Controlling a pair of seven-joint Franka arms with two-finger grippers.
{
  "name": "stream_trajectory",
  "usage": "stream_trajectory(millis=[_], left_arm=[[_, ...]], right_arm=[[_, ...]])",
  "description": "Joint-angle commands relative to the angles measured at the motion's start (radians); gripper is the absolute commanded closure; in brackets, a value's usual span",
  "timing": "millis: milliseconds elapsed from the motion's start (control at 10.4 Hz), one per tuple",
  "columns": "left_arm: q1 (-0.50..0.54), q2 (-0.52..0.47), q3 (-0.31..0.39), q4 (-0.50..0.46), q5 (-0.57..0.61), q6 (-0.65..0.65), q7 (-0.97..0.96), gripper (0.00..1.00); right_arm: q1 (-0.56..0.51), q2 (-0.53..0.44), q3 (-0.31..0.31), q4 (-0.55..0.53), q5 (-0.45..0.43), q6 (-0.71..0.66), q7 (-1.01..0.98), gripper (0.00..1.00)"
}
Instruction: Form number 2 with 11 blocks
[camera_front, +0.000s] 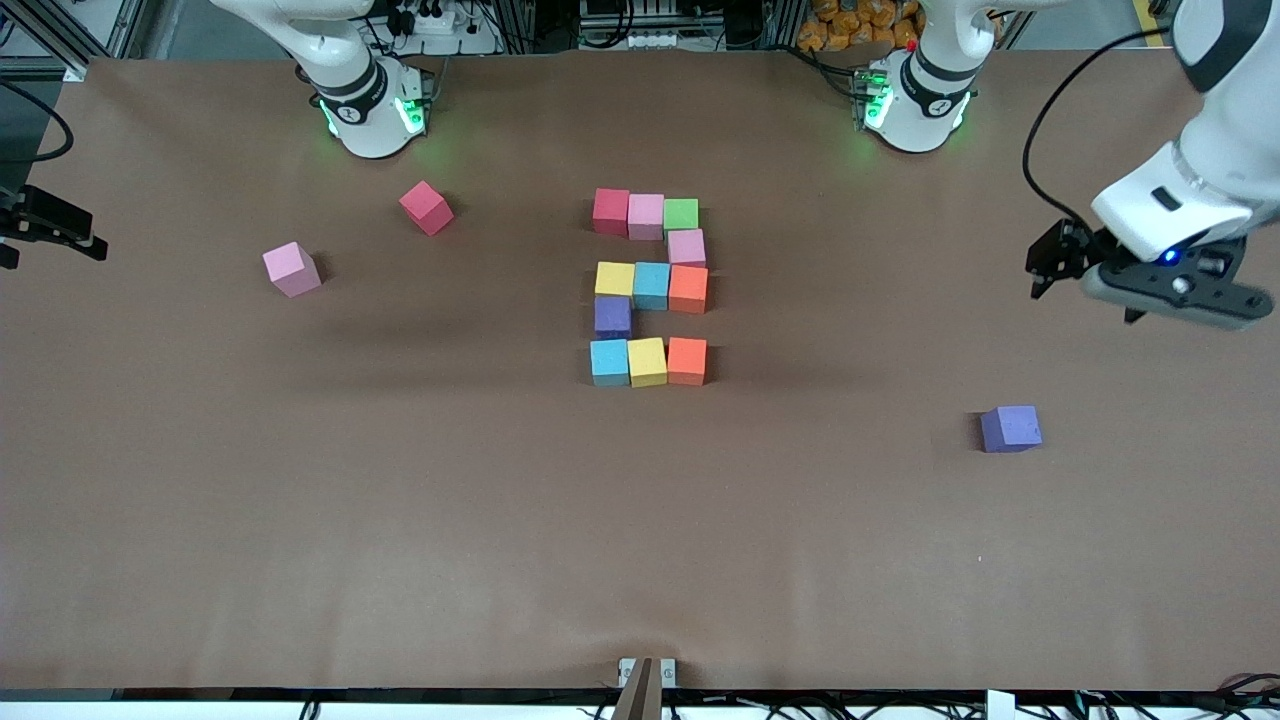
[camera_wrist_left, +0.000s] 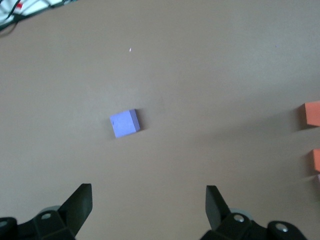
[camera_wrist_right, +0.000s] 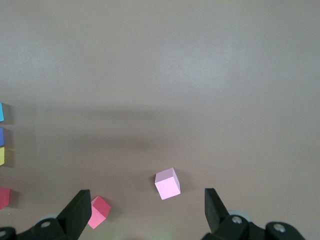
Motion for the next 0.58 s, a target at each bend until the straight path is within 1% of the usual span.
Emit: stream_trajectory(millis=[0,289,482], left_arm=[[0.018,-0.063,-0.019,-0.029,-0.024,-0.017,-0.112,0.0],[0.032,-0.079,-0.007,-0.024,-0.024,-0.017,-0.112,0.0],[0.032,-0.115,-0.008,-0.055,-0.032,-0.058,-0.163,0.0]], right_arm=[[0.006,-0.011,0.0,-0.009,-0.014,0.003,0.007,0.0],[0.006,-0.011,0.0,-0.007,-0.014,0.007,0.011,0.0],[0.006,-0.011,0.0,-0.004,-0.014,0.007,0.011,0.0]])
